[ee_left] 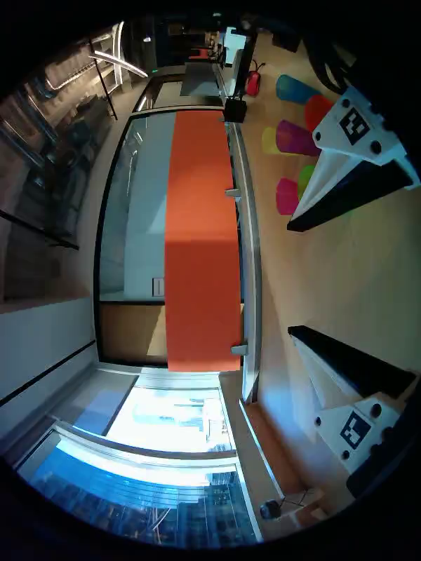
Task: Pour water
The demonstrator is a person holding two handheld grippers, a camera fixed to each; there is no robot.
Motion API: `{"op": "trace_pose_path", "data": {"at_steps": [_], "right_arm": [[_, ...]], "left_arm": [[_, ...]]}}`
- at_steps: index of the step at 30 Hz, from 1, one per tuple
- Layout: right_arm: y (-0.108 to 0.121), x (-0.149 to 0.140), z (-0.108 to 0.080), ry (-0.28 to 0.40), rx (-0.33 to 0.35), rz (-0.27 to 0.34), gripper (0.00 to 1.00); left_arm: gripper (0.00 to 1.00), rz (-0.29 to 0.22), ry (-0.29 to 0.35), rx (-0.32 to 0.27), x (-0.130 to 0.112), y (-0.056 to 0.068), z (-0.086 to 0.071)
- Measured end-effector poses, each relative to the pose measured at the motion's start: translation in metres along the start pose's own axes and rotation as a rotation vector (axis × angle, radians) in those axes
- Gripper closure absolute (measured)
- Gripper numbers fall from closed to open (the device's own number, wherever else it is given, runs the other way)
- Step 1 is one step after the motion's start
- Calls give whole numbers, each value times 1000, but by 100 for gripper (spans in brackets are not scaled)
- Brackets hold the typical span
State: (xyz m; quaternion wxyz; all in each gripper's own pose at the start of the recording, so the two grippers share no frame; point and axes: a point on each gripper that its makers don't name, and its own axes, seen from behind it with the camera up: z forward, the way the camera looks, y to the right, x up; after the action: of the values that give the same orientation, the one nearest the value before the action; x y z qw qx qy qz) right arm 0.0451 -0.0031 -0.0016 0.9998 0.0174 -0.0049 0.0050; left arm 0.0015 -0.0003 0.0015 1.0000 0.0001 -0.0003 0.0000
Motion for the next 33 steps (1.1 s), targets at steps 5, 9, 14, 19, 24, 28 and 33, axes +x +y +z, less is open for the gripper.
{"op": "trace_pose_path", "data": {"at_steps": [5,9,14,19,24,28,33], "right_arm": [[-2,23,4,-21,29,-13,1],[-4,41,11,-42,50,-23,1],[-11,65,18,-61,85,-13,1],[-16,88,25,-66,115,-3,1],[-22,112,31,-63,140,-11,1],[-26,130,35,-58,159,-25,1],[-32,151,38,-49,182,-35,1]], "left_arm": [[0,2,-5,4,18,-3,10],[0,3,-4,-6,39,-2,19],[0,11,-5,-18,64,0,27],[0,30,-12,-23,90,0,34],[0,49,-10,-35,117,1,41],[0,53,-11,-38,135,0,45],[0,56,-3,-51,158,2,49]]}}
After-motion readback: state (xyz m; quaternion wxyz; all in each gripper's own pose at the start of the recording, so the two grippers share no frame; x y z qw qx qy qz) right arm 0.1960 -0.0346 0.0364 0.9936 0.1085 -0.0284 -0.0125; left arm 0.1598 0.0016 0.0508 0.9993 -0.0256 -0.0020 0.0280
